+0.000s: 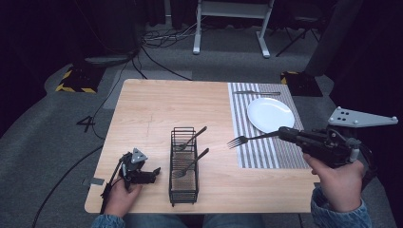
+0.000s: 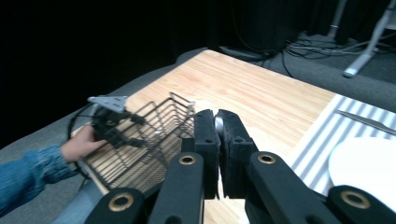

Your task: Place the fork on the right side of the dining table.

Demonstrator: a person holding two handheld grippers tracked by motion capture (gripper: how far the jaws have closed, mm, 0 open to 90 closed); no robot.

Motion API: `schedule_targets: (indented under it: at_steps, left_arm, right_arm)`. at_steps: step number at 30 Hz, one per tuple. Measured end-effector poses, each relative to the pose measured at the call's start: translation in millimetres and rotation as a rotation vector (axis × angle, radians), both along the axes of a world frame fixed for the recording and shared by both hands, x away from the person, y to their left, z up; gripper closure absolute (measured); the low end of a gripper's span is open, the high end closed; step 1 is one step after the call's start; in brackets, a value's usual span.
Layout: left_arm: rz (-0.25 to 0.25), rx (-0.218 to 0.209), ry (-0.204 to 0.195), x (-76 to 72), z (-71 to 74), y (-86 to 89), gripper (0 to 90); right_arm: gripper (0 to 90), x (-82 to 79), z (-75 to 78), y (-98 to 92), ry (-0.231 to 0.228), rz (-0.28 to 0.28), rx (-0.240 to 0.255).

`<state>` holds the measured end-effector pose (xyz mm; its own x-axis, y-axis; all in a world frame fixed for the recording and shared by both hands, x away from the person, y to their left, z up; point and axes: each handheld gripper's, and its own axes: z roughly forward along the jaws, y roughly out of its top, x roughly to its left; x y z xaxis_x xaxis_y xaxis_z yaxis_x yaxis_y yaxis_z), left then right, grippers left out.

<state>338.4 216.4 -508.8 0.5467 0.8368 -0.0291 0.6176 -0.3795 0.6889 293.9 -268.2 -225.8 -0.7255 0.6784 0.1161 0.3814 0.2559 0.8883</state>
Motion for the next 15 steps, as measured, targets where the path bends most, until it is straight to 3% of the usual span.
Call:
schedule_targets:
  at_steps: [15]
  left_arm:
    - [0.011,0.001,0.0,-0.3,-0.1,-0.6,14.1]
  right_arm:
    - [86.8,56.4,-19.8,-30.1,0.038,-0.148,-0.006]
